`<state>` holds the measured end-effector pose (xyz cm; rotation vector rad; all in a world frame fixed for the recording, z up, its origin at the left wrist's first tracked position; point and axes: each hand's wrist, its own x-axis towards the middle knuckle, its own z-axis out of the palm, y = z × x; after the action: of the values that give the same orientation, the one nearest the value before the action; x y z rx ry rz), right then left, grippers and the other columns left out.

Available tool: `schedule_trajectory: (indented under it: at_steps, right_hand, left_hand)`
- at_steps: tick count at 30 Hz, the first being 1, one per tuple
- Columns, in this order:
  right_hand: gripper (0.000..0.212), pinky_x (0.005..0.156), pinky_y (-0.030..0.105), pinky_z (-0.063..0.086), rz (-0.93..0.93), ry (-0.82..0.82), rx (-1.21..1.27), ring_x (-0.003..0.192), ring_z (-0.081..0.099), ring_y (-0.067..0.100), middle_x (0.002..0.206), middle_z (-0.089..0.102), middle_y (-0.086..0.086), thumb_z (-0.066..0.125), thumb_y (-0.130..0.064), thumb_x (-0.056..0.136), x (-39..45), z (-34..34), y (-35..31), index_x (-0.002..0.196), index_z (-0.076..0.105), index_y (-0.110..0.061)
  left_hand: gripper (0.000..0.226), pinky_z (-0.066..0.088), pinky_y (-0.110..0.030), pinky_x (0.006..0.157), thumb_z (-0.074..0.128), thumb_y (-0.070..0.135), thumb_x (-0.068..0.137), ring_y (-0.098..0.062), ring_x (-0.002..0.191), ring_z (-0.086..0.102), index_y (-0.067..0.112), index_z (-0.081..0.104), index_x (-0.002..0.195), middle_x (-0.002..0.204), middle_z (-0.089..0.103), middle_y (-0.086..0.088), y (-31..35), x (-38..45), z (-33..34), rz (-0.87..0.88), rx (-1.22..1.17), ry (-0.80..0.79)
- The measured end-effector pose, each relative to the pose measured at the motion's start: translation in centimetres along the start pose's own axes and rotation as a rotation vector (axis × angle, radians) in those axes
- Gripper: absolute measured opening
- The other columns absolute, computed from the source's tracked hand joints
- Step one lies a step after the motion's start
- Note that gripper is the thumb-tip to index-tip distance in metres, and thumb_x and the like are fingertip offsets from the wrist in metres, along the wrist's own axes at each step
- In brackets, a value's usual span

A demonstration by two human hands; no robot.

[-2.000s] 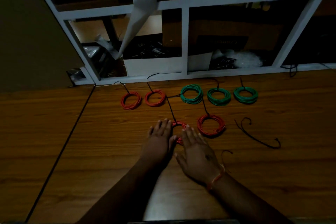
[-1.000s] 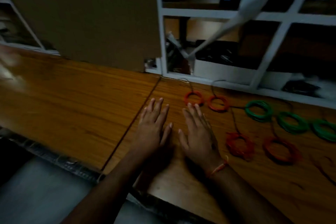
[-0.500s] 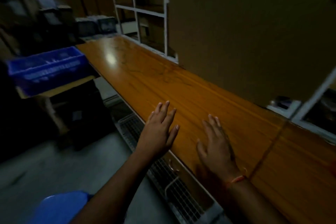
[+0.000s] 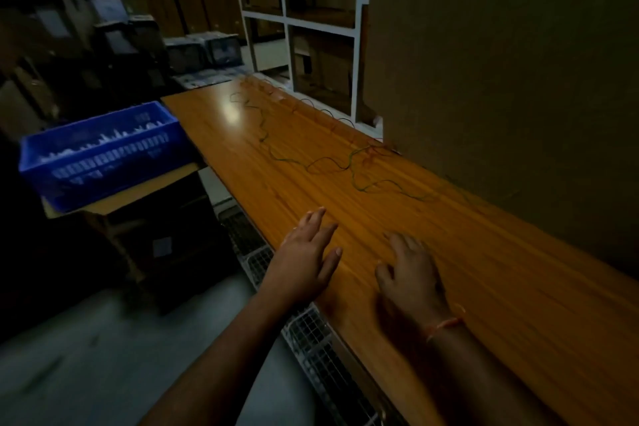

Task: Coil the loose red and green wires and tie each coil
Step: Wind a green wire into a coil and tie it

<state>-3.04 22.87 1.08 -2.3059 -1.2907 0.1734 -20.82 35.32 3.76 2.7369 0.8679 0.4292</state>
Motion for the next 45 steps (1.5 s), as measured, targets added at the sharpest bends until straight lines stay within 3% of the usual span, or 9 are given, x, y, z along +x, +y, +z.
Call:
schedule_trajectory:
  at_steps: [8, 12, 19, 25, 28, 30, 36, 40, 45]
  right_hand:
    - [0.082, 0.075, 0.036, 0.054, 0.338, -0.038, -0.081, 0.094, 0.062, 0.025, 0.092, 0.063, 0.005, 0.061, -0.037, 0.097, 18.4, 1.6, 3.7, 0.161, 0.012, -0.024]
    - [0.067, 0.095, 0.044, 0.053, 0.548, -0.141, -0.094, 0.115, 0.062, 0.038, 0.121, 0.066, 0.018, 0.050, -0.040, 0.100, 23.2, 2.4, 6.7, 0.158, 0.021, -0.021]
    - [0.035, 0.105, 0.038, 0.038, 0.373, -0.063, -0.228, 0.113, 0.058, 0.033, 0.112, 0.067, 0.014, 0.046, -0.042, 0.098, 16.8, 3.4, 4.9, 0.113, 0.060, -0.014]
    - [0.027, 0.079, 0.032, 0.045, 0.387, -0.022, -0.144, 0.091, 0.067, 0.027, 0.091, 0.072, 0.006, 0.050, -0.040, 0.096, 7.1, 2.7, 2.9, 0.088, 0.065, -0.018]
    - [0.015, 0.069, 0.034, 0.047, 0.373, 0.296, -0.131, 0.075, 0.064, 0.031, 0.075, 0.067, 0.007, 0.061, -0.030, 0.087, 5.3, 2.1, 2.8, 0.077, 0.062, -0.018]
    - [0.016, 0.076, 0.037, 0.048, 0.448, 0.486, -0.126, 0.081, 0.060, 0.031, 0.081, 0.065, 0.006, 0.063, -0.035, 0.086, 5.0, 2.0, 3.6, 0.087, 0.061, -0.020]
    - [0.057, 0.094, 0.036, 0.048, 0.795, 0.172, -0.142, 0.117, 0.058, 0.033, 0.120, 0.067, 0.011, 0.062, -0.050, 0.093, 5.1, 2.5, 5.4, 0.137, 0.045, -0.016]
    - [0.015, 0.074, 0.037, 0.054, 0.608, 0.366, 0.303, 0.084, 0.069, 0.026, 0.091, 0.074, 0.005, 0.056, -0.020, 0.101, 3.3, 3.5, 5.8, 0.107, 0.069, -0.019]
    - [0.020, 0.056, 0.031, 0.043, 0.492, 0.437, 0.791, 0.058, 0.053, 0.010, 0.073, 0.061, -0.003, 0.049, -0.024, 0.107, 0.0, -0.2, 4.0, 0.110, 0.068, -0.023]
  left_hand:
    - [0.057, 0.023, -0.045, 0.124, 0.039, 0.048, 0.106, -0.026, 0.157, 0.010, 0.022, 0.035, 0.157, 0.171, 0.010, -0.004, -4.9, 15.3, 3.2, 0.092, 0.012, -0.089]
    - [0.057, 0.025, -0.042, 0.123, 0.042, 0.047, 0.105, -0.027, 0.156, 0.012, 0.023, 0.036, 0.156, 0.171, 0.012, -0.005, -5.6, 20.6, 4.6, 0.124, -0.005, -0.193]
    - [0.057, 0.024, -0.046, 0.124, 0.042, 0.047, 0.105, -0.027, 0.157, 0.010, 0.022, 0.037, 0.156, 0.171, 0.010, -0.005, -5.5, 23.9, 5.7, 0.139, -0.006, -0.237]
    - [0.055, 0.022, -0.049, 0.124, 0.045, 0.045, 0.105, -0.034, 0.156, 0.009, 0.021, 0.040, 0.154, 0.170, 0.009, -0.012, -5.5, 24.6, 6.6, 0.082, 0.034, -0.286]
    - [0.056, 0.018, -0.054, 0.124, 0.045, 0.049, 0.103, -0.039, 0.155, 0.005, 0.023, 0.042, 0.152, 0.170, 0.003, -0.015, -5.6, 24.2, 7.2, 0.068, 0.106, -0.289]
    - [0.057, 0.013, -0.057, 0.122, 0.046, 0.053, 0.102, -0.043, 0.155, 0.001, 0.027, 0.039, 0.152, 0.170, -0.005, -0.015, -5.4, 23.9, 7.3, 0.011, 0.136, -0.305]
    - [0.059, 0.043, -0.052, 0.109, 0.055, 0.056, 0.097, -0.043, 0.133, 0.045, 0.019, 0.046, 0.142, 0.154, 0.034, -0.024, -6.0, 22.8, 7.9, -0.198, 0.168, -0.596]
    - [0.048, 0.050, -0.041, 0.100, 0.052, 0.045, 0.102, -0.034, 0.122, 0.059, 0.009, 0.058, 0.133, 0.134, 0.059, -0.019, -4.6, 20.2, 6.9, -0.126, 0.226, -0.588]
    - [0.047, 0.055, -0.038, 0.094, 0.050, 0.048, 0.102, -0.032, 0.112, 0.067, 0.008, 0.070, 0.119, 0.122, 0.070, -0.015, -2.1, 18.3, 4.4, -0.017, 0.297, -0.713]
